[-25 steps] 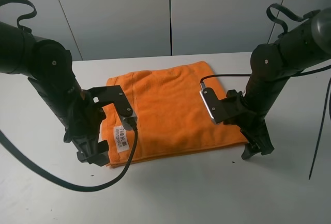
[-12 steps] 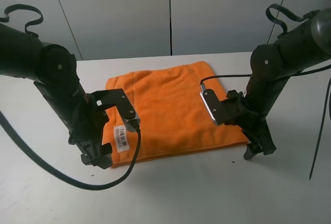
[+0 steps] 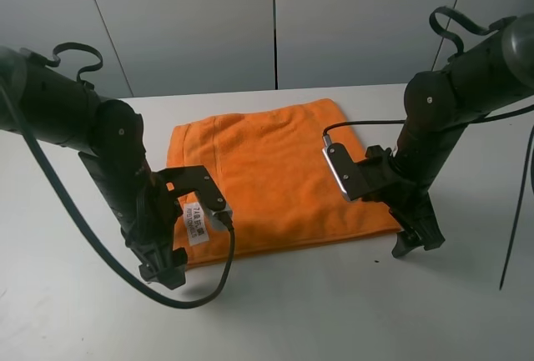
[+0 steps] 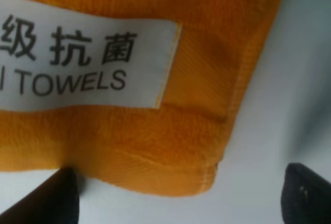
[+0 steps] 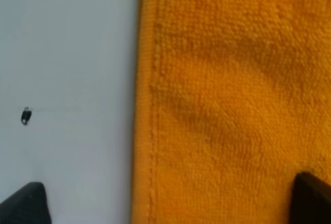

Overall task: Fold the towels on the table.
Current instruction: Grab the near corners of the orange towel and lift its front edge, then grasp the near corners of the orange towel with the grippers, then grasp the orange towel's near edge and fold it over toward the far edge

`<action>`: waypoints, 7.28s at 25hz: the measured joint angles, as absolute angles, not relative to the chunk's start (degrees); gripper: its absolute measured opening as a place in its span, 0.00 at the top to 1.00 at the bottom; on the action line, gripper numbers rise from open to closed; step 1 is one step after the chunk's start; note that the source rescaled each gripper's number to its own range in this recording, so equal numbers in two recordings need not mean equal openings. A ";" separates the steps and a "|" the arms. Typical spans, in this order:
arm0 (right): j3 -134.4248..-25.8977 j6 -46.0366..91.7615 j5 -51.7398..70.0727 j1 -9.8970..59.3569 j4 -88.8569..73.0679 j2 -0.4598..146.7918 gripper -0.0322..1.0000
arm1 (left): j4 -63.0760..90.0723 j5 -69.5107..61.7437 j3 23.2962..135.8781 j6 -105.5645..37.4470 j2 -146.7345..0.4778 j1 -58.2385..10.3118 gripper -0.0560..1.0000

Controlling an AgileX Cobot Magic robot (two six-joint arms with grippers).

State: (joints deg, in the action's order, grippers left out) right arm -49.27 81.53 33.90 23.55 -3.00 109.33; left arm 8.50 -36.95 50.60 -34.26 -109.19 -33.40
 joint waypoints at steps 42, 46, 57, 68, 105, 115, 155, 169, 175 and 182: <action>-49.27 81.44 32.54 23.55 -5.50 109.33 0.00 | 10.86 -31.04 50.60 -40.12 -107.56 -37.61 0.00; -49.27 81.44 32.43 23.55 -5.50 109.37 0.00 | 10.98 -30.09 50.60 -41.43 -108.59 -39.44 0.00; -49.78 81.41 33.03 23.55 -6.60 110.79 0.00 | 10.75 -29.43 51.17 -41.55 -111.00 -40.47 0.00; -50.08 81.41 33.28 23.43 -6.83 111.14 0.00 | 8.05 -27.39 51.23 -38.25 -111.22 -40.56 0.00; -49.46 75.92 35.22 23.43 -8.11 98.92 0.97 | -6.71 -33.49 51.23 -34.62 -101.19 -40.56 0.95; -50.80 70.02 35.12 23.99 -3.40 96.09 0.97 | -15.10 -30.68 51.23 -32.13 -98.95 -36.67 0.95; -72.05 69.07 28.96 20.91 3.88 112.89 0.97 | -27.59 -16.74 67.84 -27.64 -110.54 -22.72 0.95; -73.56 66.70 24.56 20.53 8.31 119.90 0.97 | -28.69 -11.99 70.96 -26.17 -117.36 -21.53 0.95; -74.03 66.05 24.43 20.53 8.33 120.27 0.97 | -28.69 -11.50 70.96 -26.08 -117.36 -21.36 0.93; -74.03 65.69 25.79 19.32 10.09 120.14 0.70 | -29.13 -12.36 70.96 -26.08 -117.36 -20.38 0.51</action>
State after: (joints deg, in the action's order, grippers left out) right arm -74.03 65.69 25.79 19.32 10.09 120.14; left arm -29.13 -12.36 70.96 -26.08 -117.36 -20.38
